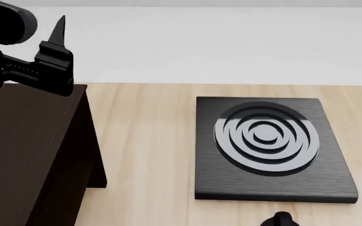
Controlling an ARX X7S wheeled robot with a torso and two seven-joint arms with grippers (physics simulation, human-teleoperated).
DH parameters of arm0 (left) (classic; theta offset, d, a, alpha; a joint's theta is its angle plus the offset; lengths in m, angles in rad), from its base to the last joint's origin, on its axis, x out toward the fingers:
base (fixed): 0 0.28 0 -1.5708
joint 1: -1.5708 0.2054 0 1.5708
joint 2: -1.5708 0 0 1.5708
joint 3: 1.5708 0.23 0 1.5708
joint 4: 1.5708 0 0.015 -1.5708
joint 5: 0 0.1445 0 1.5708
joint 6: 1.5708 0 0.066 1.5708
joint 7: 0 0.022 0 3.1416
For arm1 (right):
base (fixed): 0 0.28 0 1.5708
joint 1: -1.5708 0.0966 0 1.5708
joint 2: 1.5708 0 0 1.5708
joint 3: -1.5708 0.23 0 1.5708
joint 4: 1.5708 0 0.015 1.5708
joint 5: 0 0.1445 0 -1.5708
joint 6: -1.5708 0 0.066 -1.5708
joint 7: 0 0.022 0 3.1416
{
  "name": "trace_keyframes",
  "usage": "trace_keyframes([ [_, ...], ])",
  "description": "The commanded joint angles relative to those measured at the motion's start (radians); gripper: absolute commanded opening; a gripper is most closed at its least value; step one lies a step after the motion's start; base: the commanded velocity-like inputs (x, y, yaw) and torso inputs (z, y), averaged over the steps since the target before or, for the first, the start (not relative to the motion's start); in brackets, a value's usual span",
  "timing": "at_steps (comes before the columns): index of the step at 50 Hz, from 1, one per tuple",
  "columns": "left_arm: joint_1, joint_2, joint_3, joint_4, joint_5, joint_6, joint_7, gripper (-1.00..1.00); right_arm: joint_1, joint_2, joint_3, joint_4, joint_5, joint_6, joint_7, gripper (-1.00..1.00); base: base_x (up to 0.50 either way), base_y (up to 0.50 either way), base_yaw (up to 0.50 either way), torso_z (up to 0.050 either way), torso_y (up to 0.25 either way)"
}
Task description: Put the frying pan under the cabinet shelf.
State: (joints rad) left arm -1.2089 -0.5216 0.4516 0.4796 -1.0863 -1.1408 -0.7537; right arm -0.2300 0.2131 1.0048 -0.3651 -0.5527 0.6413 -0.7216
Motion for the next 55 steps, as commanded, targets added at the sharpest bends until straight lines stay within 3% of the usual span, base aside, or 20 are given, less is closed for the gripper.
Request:
trace_keyframes([
  [1, -0.027, 0.03, 0.018, -0.007, -0.009, -0.023, -0.022, 1.0, -0.009, 0.006, 0.038, 0.072, 0.047, -0.047, 0.021, 1.0, 0.0, 0.0, 0.0, 0.0, 0.0],
  [55, -0.097, 0.109, 0.094, -0.055, 0.001, -0.049, -0.067, 1.0, 0.068, 0.074, 0.02, 0.467, 0.15, -0.218, 0.122, 1.0, 0.0, 0.0, 0.0, 0.0, 0.0],
])
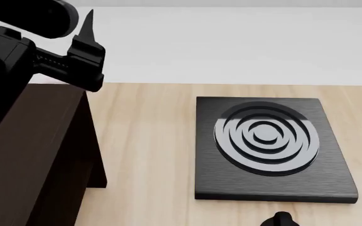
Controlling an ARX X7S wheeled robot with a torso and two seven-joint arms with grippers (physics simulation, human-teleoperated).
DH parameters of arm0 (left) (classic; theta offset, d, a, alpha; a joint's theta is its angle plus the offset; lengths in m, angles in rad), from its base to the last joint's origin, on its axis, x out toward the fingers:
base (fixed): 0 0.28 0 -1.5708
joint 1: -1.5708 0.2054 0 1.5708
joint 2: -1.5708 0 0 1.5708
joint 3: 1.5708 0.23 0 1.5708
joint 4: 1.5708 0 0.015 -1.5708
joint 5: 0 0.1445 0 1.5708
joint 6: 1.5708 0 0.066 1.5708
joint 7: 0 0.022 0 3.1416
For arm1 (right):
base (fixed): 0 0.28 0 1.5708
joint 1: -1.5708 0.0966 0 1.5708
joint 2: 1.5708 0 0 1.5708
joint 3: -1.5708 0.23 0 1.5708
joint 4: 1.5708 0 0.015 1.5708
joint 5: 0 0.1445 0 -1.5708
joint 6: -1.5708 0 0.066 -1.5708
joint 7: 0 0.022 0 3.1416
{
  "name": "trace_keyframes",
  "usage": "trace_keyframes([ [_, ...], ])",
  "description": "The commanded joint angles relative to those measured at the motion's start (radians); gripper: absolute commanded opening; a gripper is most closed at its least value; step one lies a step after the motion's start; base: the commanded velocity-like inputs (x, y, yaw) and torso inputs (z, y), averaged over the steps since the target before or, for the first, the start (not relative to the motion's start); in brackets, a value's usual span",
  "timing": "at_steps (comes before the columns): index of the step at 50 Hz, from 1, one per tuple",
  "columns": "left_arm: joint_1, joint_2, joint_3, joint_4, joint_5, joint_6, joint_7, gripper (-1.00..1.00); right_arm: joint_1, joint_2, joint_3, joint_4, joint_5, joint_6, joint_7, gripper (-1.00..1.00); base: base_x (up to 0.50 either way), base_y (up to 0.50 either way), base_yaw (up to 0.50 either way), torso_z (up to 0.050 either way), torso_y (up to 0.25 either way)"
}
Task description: Put the frying pan under the cabinet shelf.
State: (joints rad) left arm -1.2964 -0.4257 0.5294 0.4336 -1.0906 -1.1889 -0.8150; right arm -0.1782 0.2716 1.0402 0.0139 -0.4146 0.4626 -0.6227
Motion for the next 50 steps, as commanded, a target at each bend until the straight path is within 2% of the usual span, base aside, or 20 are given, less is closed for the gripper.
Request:
trace_keyframes([
  [1, -0.01, 0.014, 0.016, -0.009, 0.004, -0.001, -0.006, 1.0, 0.016, 0.016, -0.014, 0.088, 0.013, -0.039, 0.022, 1.0, 0.0, 0.0, 0.0, 0.0, 0.0],
  [41, -0.069, 0.043, 0.012, -0.021, -0.042, -0.033, -0.057, 1.0, 0.026, 0.055, 0.025, 0.246, 0.072, -0.081, 0.033, 1.0, 0.0, 0.0, 0.0, 0.0, 0.0],
  [42, -0.069, 0.045, 0.012, -0.02, -0.045, -0.034, -0.059, 1.0, 0.024, 0.055, 0.025, 0.245, 0.072, -0.084, 0.035, -1.0, 0.02, 0.0, 0.0, 0.0, 0.0],
  [50, -0.079, 0.039, 0.004, -0.012, -0.054, -0.032, -0.061, 1.0, 0.008, 0.03, 0.046, 0.136, 0.085, -0.039, -0.004, -1.0, 0.0, 0.0, 0.0, 0.0, 0.0],
])
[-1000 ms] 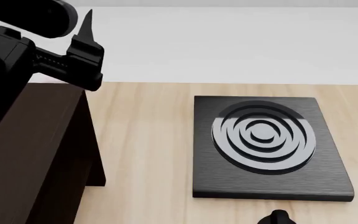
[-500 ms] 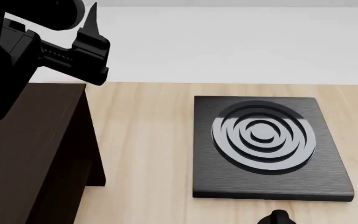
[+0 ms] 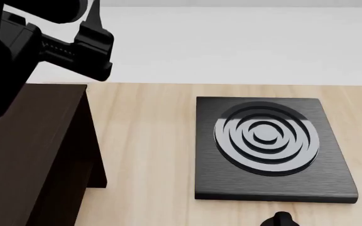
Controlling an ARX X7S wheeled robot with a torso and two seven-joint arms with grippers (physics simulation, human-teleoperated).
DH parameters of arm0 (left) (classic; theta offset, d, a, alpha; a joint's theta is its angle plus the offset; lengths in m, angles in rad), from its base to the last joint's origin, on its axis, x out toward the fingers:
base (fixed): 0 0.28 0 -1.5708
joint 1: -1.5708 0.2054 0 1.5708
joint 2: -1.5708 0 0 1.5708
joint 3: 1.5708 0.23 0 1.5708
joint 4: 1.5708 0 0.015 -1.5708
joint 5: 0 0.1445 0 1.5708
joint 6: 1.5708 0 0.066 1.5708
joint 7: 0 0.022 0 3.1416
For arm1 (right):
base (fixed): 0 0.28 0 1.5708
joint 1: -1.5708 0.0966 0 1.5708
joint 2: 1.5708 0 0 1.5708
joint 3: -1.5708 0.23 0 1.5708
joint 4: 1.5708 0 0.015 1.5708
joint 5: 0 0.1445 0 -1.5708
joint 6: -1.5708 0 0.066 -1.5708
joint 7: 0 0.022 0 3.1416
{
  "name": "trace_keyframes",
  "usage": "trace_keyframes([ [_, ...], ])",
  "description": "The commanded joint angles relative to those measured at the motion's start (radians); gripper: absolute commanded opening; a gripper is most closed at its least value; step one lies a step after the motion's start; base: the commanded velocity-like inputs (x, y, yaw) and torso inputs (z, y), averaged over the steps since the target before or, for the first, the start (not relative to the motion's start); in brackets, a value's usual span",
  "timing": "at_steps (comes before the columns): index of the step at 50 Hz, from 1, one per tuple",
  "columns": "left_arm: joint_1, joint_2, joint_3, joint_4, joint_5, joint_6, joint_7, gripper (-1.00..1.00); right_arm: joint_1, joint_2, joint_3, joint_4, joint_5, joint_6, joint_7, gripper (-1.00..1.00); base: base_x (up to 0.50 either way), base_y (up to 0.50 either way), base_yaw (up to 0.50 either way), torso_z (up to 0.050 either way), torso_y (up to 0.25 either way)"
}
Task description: Put the frying pan under the cabinet shelf.
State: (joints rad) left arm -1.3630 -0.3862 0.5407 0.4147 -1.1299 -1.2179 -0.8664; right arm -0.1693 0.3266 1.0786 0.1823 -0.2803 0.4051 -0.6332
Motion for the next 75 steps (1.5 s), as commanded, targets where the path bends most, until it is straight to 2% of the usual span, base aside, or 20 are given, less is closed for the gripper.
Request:
trace_keyframes([
  [1, -0.014, -0.001, -0.009, 0.009, -0.018, -0.005, -0.013, 1.0, -0.002, -0.027, 0.01, -0.046, -0.048, 0.025, 0.002, -1.0, 0.0, 0.0, 0.0, 0.0, 0.0],
  [8, -0.032, -0.008, -0.041, 0.028, -0.066, -0.027, -0.045, 1.0, -0.011, -0.043, 0.021, -0.148, -0.049, 0.072, -0.024, -1.0, 0.0, 0.0, 0.0, 0.0, 0.0],
  [16, -0.068, -0.018, -0.082, 0.05, -0.142, -0.066, -0.102, 1.0, -0.014, -0.062, 0.037, -0.388, -0.049, 0.181, -0.092, -1.0, 0.0, 0.0, 0.0, 0.0, 0.0],
  [20, -0.082, -0.021, -0.096, 0.055, -0.169, -0.076, -0.121, 1.0, -0.015, -0.054, 0.04, -0.523, -0.057, 0.253, -0.135, -1.0, 0.0, 0.0, 0.0, 0.0, 0.0],
  [30, -0.107, -0.039, -0.129, 0.067, -0.233, -0.095, -0.16, 1.0, -0.011, -0.02, 0.05, -0.679, -0.076, 0.374, -0.193, -1.0, 0.0, 0.0, 0.0, 0.0, 0.0],
  [45, -0.131, -0.071, -0.154, 0.082, -0.293, -0.104, -0.195, 1.0, 0.002, 0.057, 0.007, -0.875, -0.119, 0.542, -0.268, -1.0, 0.0, 0.0, 0.0, 0.0, 0.0],
  [66, -0.103, -0.113, -0.158, 0.091, -0.265, -0.064, -0.157, 1.0, -0.002, 0.166, -0.116, -1.119, -0.2, 0.73, -0.349, -1.0, 0.0, 0.0, 0.0, 0.001, 0.001],
  [75, -0.096, -0.13, -0.168, 0.098, -0.276, -0.054, -0.159, 1.0, 0.004, 0.266, -0.165, -1.224, -0.261, 0.863, -0.416, -1.0, 0.0, 0.0, 0.0, 0.0, 0.001],
])
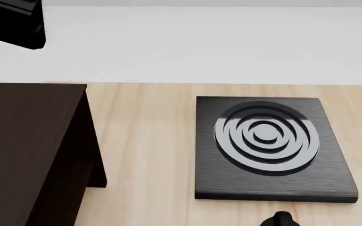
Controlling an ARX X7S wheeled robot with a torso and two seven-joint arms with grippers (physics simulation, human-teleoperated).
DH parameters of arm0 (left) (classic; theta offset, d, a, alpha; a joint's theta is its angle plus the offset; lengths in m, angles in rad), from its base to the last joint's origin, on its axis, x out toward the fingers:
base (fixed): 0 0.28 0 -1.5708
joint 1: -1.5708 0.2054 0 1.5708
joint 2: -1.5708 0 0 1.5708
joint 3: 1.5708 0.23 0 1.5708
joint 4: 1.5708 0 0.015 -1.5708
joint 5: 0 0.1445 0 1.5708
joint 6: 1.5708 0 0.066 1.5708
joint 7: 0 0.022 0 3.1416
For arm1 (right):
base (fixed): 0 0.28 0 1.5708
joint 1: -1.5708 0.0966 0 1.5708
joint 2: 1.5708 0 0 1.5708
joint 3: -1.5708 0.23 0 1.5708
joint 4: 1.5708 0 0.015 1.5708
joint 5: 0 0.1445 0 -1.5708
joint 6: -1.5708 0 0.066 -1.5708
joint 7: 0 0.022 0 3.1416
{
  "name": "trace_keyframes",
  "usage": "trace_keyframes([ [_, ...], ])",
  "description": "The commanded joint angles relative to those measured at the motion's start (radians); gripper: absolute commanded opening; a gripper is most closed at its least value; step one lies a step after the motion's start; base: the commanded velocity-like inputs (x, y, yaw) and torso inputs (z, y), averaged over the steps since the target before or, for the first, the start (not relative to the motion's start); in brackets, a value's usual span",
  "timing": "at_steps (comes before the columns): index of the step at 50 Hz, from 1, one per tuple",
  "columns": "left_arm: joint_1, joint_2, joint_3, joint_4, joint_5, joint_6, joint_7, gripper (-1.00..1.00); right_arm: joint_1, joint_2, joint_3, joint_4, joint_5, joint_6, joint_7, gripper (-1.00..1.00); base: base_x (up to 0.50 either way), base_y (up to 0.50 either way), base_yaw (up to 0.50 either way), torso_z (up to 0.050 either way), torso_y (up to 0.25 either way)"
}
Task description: Put the frying pan under the cabinet shelf.
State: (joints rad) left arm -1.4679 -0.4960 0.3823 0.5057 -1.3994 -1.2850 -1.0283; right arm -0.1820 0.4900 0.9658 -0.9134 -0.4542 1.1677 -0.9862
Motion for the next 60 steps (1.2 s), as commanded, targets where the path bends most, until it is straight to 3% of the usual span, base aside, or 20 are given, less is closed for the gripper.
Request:
trace_keyframes([
  [1, 0.011, -0.022, -0.01, 0.009, -0.007, 0.015, 0.003, 1.0, 0.028, 0.114, -0.06, -0.131, -0.105, 0.114, -0.08, -1.0, 0.0, 0.0, 0.0, 0.0, 0.0],
  [16, 0.039, -0.048, -0.018, 0.021, 0.001, 0.041, 0.02, 1.0, 0.314, 0.074, -0.275, -0.132, -0.636, 0.038, -0.575, -1.0, 0.0, 0.0, 0.0, 0.0, 0.001],
  [32, 0.042, -0.072, -0.032, 0.023, -0.007, 0.055, 0.025, 1.0, 0.385, 0.183, -0.43, -0.134, -0.65, 0.138, -0.584, -1.0, 0.0, 0.0, 0.0, 0.001, 0.001],
  [39, 0.06, -0.087, -0.039, 0.033, -0.006, 0.069, 0.031, 1.0, 0.431, 0.256, -0.587, -0.134, -0.697, 0.235, -0.584, -1.0, 0.0, 0.0, 0.0, 0.001, 0.0],
  [55, 0.107, -0.13, -0.061, 0.05, 0.002, 0.101, 0.055, 1.0, 0.528, 0.262, -0.9, -0.134, -0.827, 0.318, -0.584, -1.0, 0.0, 0.0, 0.0, 0.0, 0.001],
  [60, 0.118, -0.143, -0.069, 0.057, -0.003, 0.108, 0.056, 1.0, 0.533, 0.235, -0.93, -0.134, -0.83, 0.295, -0.584, -1.0, 0.0, 0.0, 0.0, 0.002, 0.002],
])
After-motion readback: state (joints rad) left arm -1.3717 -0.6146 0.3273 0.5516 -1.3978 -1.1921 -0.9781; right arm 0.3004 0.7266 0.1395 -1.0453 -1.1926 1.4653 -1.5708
